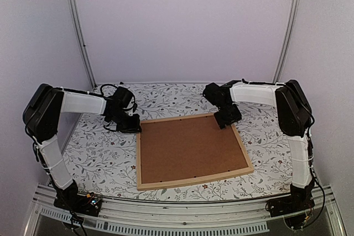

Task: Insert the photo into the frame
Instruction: Press the fastener onto the backboard.

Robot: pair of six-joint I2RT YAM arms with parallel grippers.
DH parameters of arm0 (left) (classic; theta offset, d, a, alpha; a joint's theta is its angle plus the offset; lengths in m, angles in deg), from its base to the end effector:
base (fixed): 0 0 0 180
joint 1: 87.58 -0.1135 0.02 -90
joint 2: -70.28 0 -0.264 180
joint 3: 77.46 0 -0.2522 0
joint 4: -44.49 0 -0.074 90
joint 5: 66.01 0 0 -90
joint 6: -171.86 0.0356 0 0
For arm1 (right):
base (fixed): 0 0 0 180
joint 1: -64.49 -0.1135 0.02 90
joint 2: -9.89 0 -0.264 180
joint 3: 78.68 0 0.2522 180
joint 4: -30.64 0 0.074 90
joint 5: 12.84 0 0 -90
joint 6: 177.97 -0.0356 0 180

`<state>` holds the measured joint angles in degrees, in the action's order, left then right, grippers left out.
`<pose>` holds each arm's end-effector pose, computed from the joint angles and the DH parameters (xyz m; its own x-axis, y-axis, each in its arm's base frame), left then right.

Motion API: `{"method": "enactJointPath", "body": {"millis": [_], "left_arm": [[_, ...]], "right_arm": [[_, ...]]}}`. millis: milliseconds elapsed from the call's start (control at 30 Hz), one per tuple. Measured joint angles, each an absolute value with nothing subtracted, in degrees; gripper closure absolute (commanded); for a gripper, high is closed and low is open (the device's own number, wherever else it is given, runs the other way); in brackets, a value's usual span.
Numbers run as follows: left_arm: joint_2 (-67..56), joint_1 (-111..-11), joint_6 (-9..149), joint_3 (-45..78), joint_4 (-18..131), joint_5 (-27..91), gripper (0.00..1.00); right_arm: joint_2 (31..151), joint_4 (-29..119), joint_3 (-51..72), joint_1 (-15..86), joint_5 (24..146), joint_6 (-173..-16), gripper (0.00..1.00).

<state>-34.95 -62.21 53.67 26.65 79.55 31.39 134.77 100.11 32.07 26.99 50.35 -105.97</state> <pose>0.3201 -0.1569 0.1461 -0.9427 -0.0715 -0.3260 0.0339 0.9513 -0.3065 0.3488 0.2474 0.1634 -0.9054 -0.3471 -0.2445 -0.2352 0.8895 -0.3918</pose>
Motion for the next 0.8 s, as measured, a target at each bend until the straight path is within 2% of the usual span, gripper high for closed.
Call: {"method": "enactJointPath", "body": {"millis": [367, 800], "left_arm": [[-34.8, -62.2, 53.5, 26.9, 79.2, 31.3, 0.81], [-34.8, -62.2, 53.5, 27.0, 78.7, 31.2, 0.81]], "right_arm": [[133.7, 100.2, 31.3, 26.9, 51.7, -106.2, 0.42], [117.7, 104.2, 15.1, 26.6, 56.6, -109.8, 0.4]]}}
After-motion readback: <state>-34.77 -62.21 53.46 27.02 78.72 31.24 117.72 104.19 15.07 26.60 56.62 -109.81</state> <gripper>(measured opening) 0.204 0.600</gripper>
